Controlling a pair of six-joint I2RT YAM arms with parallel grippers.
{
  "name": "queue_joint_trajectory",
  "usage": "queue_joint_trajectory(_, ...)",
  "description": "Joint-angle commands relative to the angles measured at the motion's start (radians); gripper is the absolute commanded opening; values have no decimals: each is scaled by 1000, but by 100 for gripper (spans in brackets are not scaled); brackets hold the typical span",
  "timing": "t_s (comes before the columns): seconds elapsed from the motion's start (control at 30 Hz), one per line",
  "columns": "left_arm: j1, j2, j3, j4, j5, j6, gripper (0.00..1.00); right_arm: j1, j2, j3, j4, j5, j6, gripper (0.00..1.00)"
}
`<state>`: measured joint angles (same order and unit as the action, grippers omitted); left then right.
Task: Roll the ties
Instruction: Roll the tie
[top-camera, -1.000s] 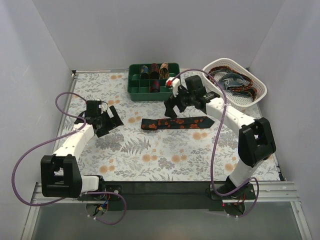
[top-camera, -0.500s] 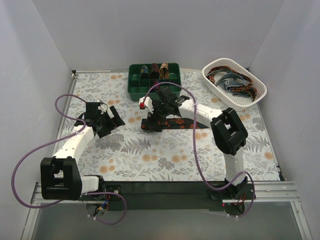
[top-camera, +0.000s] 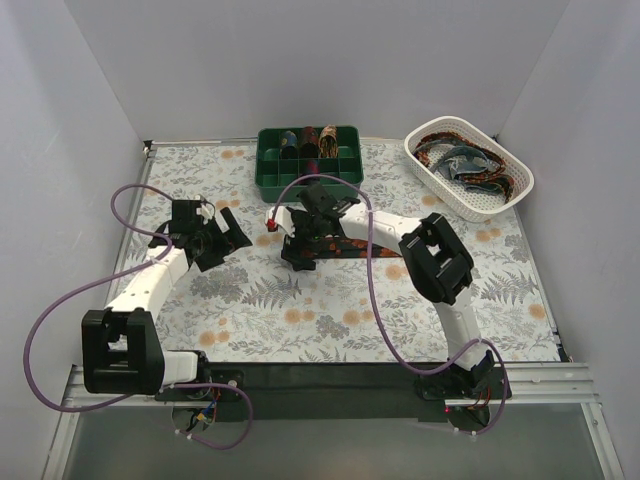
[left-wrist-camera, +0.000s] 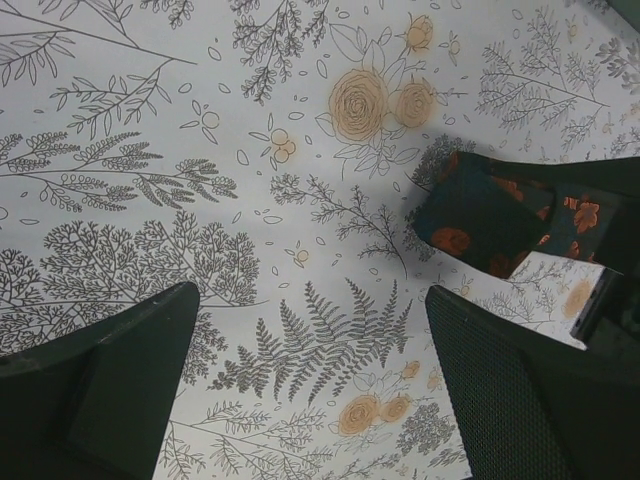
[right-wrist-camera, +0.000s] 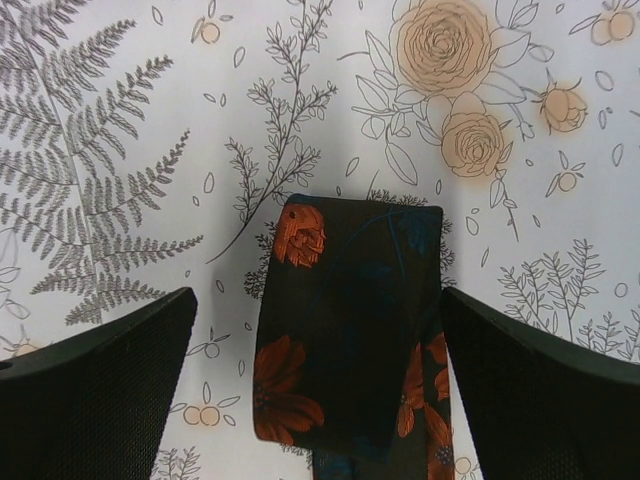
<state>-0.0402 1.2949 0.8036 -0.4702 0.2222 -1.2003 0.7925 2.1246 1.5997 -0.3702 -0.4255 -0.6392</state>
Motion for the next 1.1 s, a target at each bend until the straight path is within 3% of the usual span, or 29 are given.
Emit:
queue_joint_trajectory(0.0,6,3,48,-1,25,2,89,1,31,52,-6,16,-37,95)
queue_joint_trajectory(0.33,6,41,75,-10,43,15,89,1,84,80,-4,18,-65,84)
queue_joint_trajectory(0.57,8,60,68,-4,78,21,89,1,103,63,-7,8,-68,59)
queue_joint_trajectory(0.77,6,61,48,15,114,28,89,2,69,20,-7,-22,-66,44)
queue_joint_trajectory(0.9,6,63,31,24,149,34,89,7,48,-9,-9,-30,-66,40)
queue_joint_trajectory(1.07,8,53,2,42,181,31,89,13,26,-33,-9,-41,-57,43)
